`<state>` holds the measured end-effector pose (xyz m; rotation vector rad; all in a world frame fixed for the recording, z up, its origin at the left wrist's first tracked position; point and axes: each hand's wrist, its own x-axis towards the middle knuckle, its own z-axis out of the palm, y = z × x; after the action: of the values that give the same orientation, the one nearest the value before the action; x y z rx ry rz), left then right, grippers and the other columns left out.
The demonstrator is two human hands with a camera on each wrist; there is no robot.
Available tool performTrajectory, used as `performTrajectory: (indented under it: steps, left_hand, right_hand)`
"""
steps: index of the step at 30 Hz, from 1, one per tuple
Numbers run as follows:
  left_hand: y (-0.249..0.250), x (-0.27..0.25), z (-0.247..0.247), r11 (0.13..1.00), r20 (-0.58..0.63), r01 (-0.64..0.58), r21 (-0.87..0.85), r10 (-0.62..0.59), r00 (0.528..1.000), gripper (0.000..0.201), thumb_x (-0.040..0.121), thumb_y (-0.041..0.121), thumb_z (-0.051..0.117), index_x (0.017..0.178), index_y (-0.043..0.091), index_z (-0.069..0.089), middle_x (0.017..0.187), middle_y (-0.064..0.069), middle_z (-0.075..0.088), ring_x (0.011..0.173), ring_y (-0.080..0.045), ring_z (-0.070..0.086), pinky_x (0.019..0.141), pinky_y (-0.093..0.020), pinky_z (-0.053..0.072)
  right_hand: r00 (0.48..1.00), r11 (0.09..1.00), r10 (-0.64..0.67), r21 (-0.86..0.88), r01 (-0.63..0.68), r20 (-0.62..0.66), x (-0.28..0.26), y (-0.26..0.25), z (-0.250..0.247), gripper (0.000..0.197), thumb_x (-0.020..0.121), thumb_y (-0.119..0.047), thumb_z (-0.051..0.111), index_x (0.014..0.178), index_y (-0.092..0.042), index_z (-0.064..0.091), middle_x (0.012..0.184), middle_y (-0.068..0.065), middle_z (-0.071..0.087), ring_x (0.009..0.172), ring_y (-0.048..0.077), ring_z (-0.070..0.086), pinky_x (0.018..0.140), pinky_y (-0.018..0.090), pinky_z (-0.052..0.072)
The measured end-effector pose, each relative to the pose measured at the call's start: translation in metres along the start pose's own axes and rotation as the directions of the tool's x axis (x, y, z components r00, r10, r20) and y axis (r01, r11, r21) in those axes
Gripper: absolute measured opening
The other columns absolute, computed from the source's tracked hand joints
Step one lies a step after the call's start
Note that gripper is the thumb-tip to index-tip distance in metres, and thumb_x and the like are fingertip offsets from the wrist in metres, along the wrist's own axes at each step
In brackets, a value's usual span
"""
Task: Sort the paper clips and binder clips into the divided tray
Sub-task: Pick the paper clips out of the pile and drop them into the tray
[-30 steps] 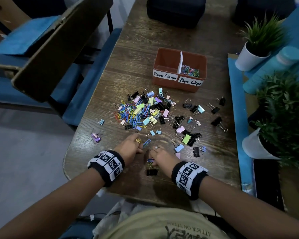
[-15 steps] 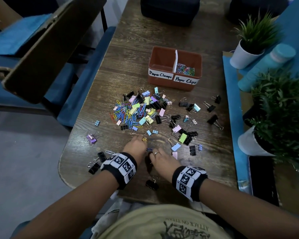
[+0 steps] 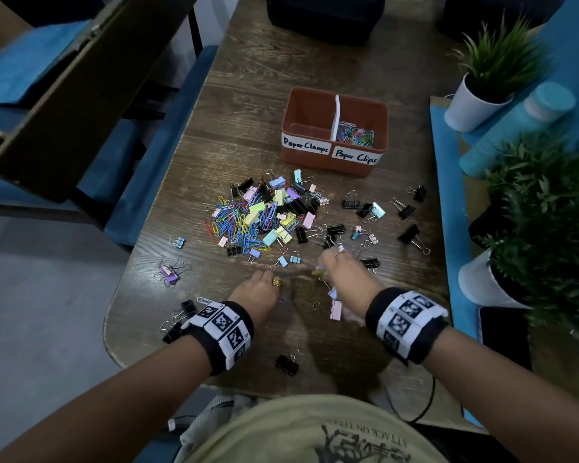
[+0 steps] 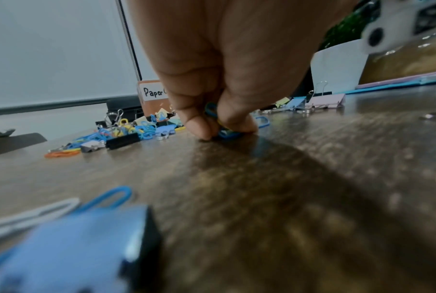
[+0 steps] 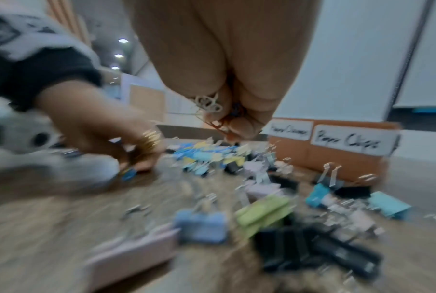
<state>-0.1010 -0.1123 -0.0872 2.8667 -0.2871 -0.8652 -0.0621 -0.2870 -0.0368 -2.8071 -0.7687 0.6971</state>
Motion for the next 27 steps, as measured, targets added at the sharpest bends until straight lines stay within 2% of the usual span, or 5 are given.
performTrajectory:
  steps: [5, 8, 16, 23, 27]
  left_hand:
    - [-0.007, 0.004, -0.023, 0.999, -0.022, -0.046, 0.002, 0.046, 0.999, 0.031, 0.099, 0.014, 0.035, 0.126, 0.005, 0.046, 0.144, -0.014, 0.034, 0.129, -0.028, 0.040, 0.107, -0.038, 0.034]
    - [-0.009, 0.025, -0.062, 0.977, -0.154, 0.025, -0.210, -0.058, 0.986, 0.018, 0.092, 0.007, 0.047, 0.108, 0.010, 0.056, 0.125, -0.011, 0.050, 0.100, -0.017, 0.054, 0.095, -0.030, 0.047]
    - [0.057, 0.154, -0.219, 0.902, -0.391, -0.092, -0.421, -0.089, 0.916, 0.021, 0.084, 0.001, 0.051, 0.102, 0.006, 0.060, 0.111, -0.013, 0.062, 0.104, -0.028, 0.059, 0.091, -0.033, 0.048]
    - [0.062, 0.235, -0.246, 0.916, -0.341, 0.004, -0.402, -0.154, 0.927, 0.040, 0.084, 0.028, 0.067, 0.116, 0.006, 0.058, 0.117, -0.013, 0.062, 0.109, -0.027, 0.059, 0.090, -0.032, 0.049]
    - [0.051, 0.208, -0.239, 0.881, -0.432, -0.264, -0.392, 0.077, 0.899, 0.044, 0.084, -0.004, 0.047, 0.125, 0.011, 0.056, 0.127, -0.008, 0.058, 0.119, -0.020, 0.053, 0.100, -0.021, 0.036]
  right_hand:
    - [0.944, 0.967, 0.251, 0.018, -0.253, -0.213, 0.029, 0.054, -0.057, 0.033, 0.083, 0.015, 0.040, 0.113, 0.001, 0.043, 0.109, 0.020, 0.054, 0.095, 0.032, 0.056, 0.080, 0.036, 0.048]
    - [0.864, 0.935, 0.354, 0.110, -0.337, -0.357, 0.056, 0.080, -0.098, 0.033, 0.083, 0.016, 0.040, 0.113, 0.004, 0.042, 0.112, 0.025, 0.053, 0.099, 0.037, 0.055, 0.082, 0.039, 0.044]
    - [0.854, 0.922, 0.388, 0.150, -0.358, -0.347, 0.167, 0.131, -0.157, 0.027, 0.087, -0.003, 0.056, 0.114, 0.001, 0.055, 0.117, 0.023, 0.058, 0.111, 0.036, 0.054, 0.091, 0.036, 0.045]
    - [0.835, 0.732, 0.473, 0.653, -0.194, -0.282, 0.177, 0.151, -0.130, 0.071, 0.082, -0.013, 0.066, 0.143, -0.013, 0.031, 0.117, 0.011, 0.063, 0.108, 0.023, 0.060, 0.095, 0.031, 0.048]
    - [0.770, 0.743, 0.421, 0.669, 0.011, -0.480, 0.146, 0.134, -0.117, 0.039, 0.087, -0.005, 0.059, 0.125, -0.006, 0.053, 0.114, 0.011, 0.063, 0.102, 0.018, 0.062, 0.087, 0.021, 0.048]
